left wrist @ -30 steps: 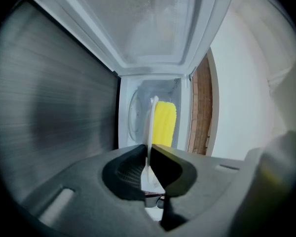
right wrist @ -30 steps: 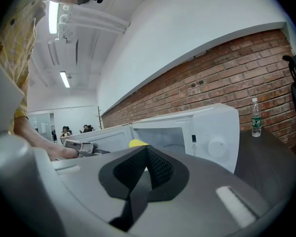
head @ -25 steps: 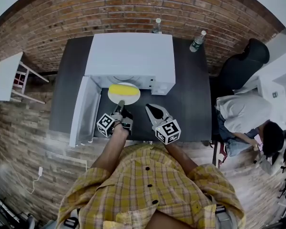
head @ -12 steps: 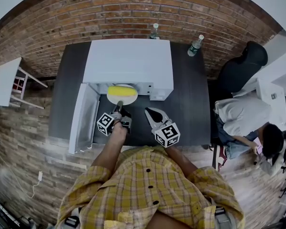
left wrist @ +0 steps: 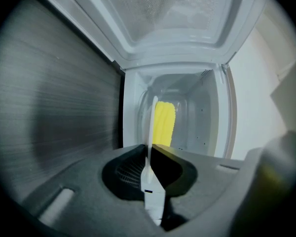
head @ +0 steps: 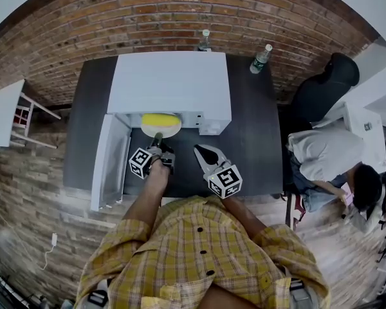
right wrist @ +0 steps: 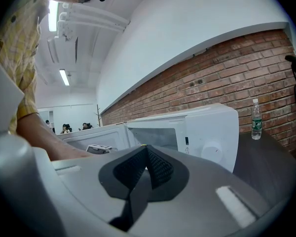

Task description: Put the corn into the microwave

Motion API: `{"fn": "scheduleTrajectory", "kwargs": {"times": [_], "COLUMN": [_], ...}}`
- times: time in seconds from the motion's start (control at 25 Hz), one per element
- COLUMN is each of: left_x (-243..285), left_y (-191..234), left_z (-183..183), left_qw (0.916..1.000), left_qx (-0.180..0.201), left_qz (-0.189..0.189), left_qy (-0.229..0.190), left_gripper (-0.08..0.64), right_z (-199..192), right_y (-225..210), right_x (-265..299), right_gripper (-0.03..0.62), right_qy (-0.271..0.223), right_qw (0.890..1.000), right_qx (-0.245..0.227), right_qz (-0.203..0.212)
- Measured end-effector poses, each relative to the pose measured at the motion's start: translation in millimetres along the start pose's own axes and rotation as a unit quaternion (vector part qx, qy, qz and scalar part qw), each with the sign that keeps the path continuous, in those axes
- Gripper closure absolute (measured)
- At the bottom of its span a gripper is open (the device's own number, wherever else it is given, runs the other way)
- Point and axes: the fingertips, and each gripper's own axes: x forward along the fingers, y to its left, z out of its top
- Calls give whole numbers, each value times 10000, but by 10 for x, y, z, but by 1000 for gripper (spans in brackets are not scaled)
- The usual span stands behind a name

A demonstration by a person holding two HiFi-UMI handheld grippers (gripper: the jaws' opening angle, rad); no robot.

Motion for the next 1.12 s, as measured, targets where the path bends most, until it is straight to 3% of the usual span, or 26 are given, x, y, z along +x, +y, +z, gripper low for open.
{"fn": "scheduleTrajectory", "kwargs": {"times": [1.12], "left_x": [430], "left_y": [62], "left_z": [158], "left_qw": [9990], "left_qx": [-67], "left_qz": [402], "left_qy": [-177], "left_gripper": [532], "right_z": [-43], "right_y": [-119], "right_x": [84], "right_gripper": [589], "right_qy": [104], "right_qw": [9998], "right_qx": [139], "right_qz": [81]}}
